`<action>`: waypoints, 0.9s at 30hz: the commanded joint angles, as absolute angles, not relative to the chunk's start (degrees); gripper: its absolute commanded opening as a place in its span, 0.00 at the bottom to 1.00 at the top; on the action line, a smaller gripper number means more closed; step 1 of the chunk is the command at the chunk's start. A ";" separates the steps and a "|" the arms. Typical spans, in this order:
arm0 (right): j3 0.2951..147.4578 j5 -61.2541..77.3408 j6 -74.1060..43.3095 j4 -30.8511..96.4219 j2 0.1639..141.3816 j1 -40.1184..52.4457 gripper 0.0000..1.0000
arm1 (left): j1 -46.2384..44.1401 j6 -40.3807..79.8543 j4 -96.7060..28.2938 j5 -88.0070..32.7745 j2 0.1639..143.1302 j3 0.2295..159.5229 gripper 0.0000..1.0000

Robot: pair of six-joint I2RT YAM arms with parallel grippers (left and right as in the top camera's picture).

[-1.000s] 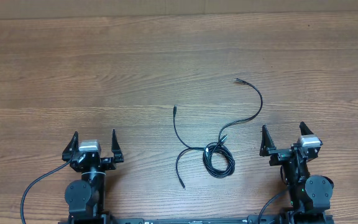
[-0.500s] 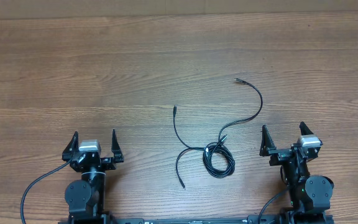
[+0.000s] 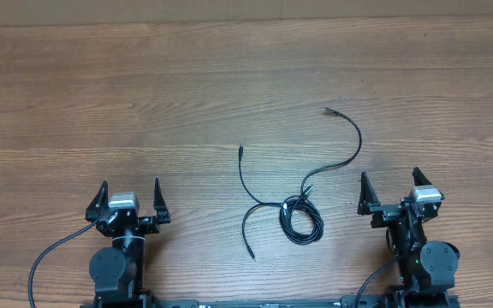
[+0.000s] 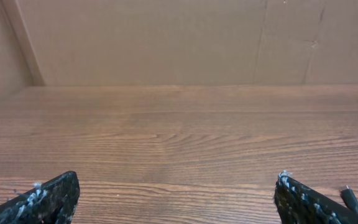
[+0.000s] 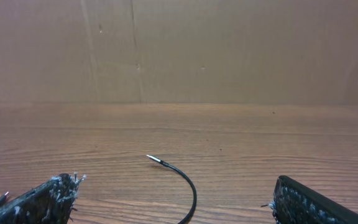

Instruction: Untangle cables

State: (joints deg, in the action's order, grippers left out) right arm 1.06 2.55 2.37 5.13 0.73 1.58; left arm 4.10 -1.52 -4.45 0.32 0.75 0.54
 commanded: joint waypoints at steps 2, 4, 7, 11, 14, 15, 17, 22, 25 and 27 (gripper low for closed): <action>0.47 2.02 2.68 4.73 0.16 1.87 0.99 | 3.73 -2.20 -4.36 1.04 0.30 0.27 1.00; 0.47 2.02 2.68 4.73 0.16 1.87 0.99 | 3.73 -2.20 -4.36 1.04 0.30 0.27 0.99; 0.47 2.02 2.68 4.73 0.16 1.87 1.00 | 3.73 -2.20 -4.36 1.04 0.30 0.27 1.00; 0.47 2.02 2.68 4.73 0.16 1.87 1.00 | 3.73 -2.20 -4.36 1.04 0.30 0.27 1.00; 0.47 2.02 2.68 4.73 0.16 1.87 1.00 | 3.73 -2.20 -4.36 1.04 0.30 0.27 0.99; 0.47 2.02 2.68 4.73 0.16 1.87 1.00 | 3.73 -2.20 -4.36 1.04 0.30 0.27 0.99; 0.47 2.02 2.68 4.73 0.16 1.87 1.00 | 3.73 -2.20 -4.36 1.04 0.30 0.27 0.99; 0.47 2.02 2.68 4.73 0.16 1.87 1.00 | 3.73 -0.08 2.46 -4.47 0.30 0.27 0.99; 0.47 2.02 2.68 4.73 0.16 1.87 1.00 | 3.73 0.03 0.71 -7.35 0.30 0.27 1.00; 0.47 2.02 2.68 4.73 0.16 1.87 1.00 | 3.73 1.56 0.67 -10.55 0.30 0.27 0.99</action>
